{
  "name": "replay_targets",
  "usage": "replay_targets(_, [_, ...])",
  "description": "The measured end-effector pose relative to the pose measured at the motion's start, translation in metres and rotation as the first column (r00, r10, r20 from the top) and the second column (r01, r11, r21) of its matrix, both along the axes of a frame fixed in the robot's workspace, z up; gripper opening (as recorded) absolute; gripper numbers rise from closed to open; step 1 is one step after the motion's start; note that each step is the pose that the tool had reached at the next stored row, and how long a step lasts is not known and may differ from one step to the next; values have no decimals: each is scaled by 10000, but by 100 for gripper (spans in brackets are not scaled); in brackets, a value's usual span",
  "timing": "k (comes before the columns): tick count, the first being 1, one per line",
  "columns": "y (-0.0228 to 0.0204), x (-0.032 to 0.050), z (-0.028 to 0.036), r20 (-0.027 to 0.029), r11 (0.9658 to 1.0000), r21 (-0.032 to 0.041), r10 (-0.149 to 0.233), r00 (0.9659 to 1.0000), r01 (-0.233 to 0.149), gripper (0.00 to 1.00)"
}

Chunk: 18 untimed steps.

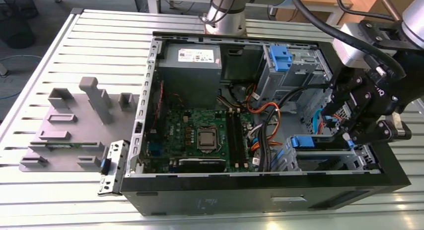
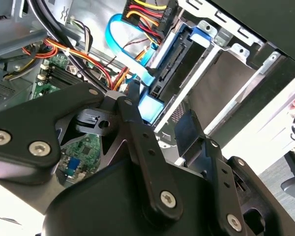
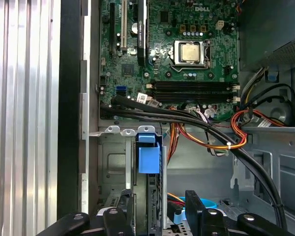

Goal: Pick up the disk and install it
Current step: 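Insert the first disk wire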

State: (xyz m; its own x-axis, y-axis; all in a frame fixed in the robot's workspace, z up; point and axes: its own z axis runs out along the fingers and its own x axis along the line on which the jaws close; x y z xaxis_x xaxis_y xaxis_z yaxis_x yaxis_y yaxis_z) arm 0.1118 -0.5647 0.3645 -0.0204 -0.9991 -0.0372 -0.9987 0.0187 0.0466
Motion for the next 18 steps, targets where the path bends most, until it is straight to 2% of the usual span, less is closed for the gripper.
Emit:
replay_targets(7, [42, 16, -11, -1, 10000, 2, -1, 10000, 1, 55])
replay_targets(14, [62, 82, -29, 0, 10000, -1, -1, 10000, 1, 55])
replay_targets(18, [62, 100, -82, 0, 10000, 0, -3, 10000, 3, 55])
